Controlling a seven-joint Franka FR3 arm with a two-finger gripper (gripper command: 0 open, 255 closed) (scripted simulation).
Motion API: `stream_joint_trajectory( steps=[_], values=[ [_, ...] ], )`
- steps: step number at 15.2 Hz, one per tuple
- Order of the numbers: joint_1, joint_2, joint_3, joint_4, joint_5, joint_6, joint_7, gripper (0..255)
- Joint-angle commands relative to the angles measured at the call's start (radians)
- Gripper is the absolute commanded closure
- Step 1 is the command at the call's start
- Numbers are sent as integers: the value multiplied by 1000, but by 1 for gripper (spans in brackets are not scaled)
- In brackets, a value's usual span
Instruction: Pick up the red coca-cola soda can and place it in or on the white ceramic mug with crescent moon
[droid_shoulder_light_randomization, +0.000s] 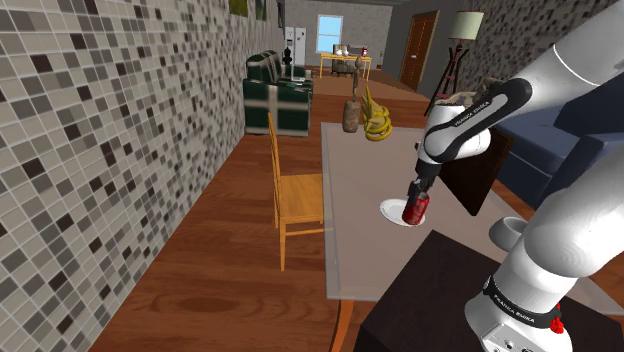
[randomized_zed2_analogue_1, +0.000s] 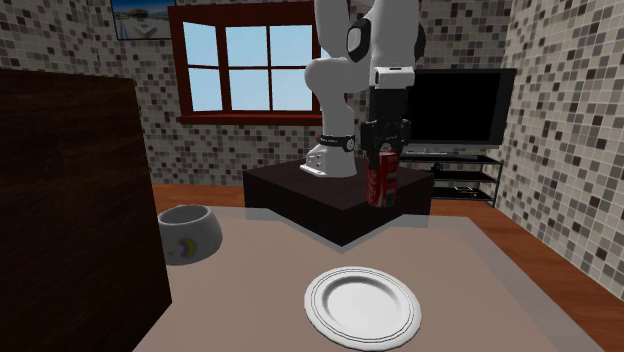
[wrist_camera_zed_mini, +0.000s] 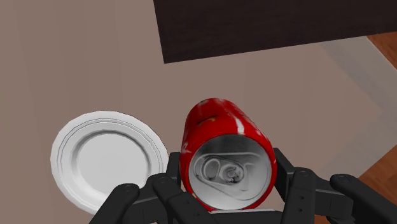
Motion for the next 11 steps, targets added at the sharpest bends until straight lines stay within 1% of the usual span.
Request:
stream_joint_trajectory(
  steps=[1,6,7,11],
  values=[
    [-5,-31,7,6,-9,-37,8,255],
    [-16,-102,24,28,-22,-129,21,255],
    [-16,-105,25,29,-23,-133,21,255],
    [-92,-158,-44,9,-82,-158,-73,255]
  ],
)
